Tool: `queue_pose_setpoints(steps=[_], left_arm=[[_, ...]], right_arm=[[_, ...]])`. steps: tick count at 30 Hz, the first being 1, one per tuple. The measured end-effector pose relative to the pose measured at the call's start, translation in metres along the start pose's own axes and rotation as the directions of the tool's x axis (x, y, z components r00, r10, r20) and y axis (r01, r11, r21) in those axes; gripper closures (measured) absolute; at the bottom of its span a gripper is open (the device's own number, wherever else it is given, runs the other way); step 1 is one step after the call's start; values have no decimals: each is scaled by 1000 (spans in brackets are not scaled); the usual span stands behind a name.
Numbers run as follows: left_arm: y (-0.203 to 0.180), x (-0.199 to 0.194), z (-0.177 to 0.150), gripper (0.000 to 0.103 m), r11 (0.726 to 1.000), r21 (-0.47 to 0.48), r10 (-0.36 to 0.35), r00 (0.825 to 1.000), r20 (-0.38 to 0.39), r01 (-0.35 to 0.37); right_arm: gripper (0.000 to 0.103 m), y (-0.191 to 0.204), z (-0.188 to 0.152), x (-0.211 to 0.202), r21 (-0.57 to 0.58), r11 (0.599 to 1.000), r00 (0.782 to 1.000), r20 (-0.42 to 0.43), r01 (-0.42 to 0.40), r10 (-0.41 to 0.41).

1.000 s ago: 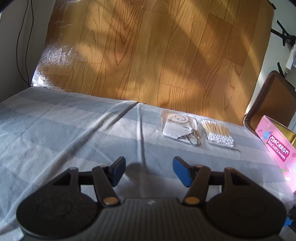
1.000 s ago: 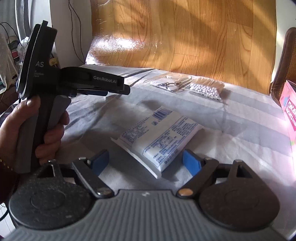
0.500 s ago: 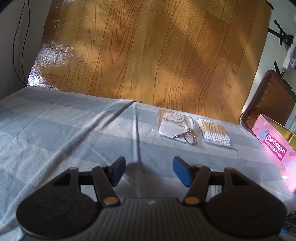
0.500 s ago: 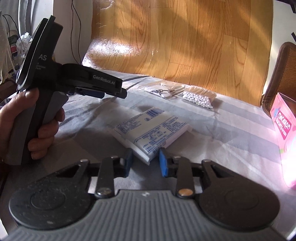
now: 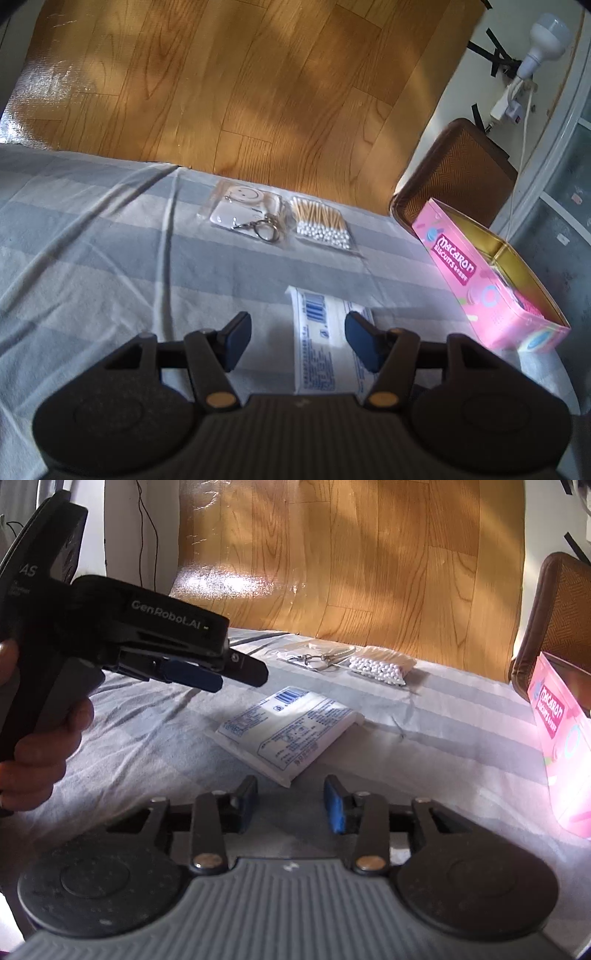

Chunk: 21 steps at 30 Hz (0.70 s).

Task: Organize soft objects
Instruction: 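Grasp the cotton-pad pack with the left gripper and lift it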

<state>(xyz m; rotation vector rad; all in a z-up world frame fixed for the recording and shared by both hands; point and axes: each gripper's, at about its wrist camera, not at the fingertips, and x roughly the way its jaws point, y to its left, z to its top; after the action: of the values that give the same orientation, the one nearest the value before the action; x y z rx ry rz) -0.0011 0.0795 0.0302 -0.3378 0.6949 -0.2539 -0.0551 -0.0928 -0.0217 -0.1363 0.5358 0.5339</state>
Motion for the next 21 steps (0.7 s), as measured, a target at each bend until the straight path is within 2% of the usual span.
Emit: queue_pose_setpoints(steps=[6,9,17,19,21], left_arm=[[-8,17,-9,45,999,-12,-34,998,-54,33],[-17,19,-14,43,999,25,-30,999,-42,31],[-18,19,-20,36,997,45,-69,998,-13,69],[-20,18,-22,36,995,61,-74,997,-6,74],[-20,19,-23,43,993,59,-105,994,-13,106]], right_arm=[[54,0,-2,0,-19,1000,1000,2,-5,5],[51,1,1,3,-35,999,1000,-2,10,-10],[44,0,7,12,-36,999,1000,-5,25,-26],[44,1,8,14,-45,999,1000,-4,26,-26],[44,2,9,16,-51,998,1000,-3,23,-23]])
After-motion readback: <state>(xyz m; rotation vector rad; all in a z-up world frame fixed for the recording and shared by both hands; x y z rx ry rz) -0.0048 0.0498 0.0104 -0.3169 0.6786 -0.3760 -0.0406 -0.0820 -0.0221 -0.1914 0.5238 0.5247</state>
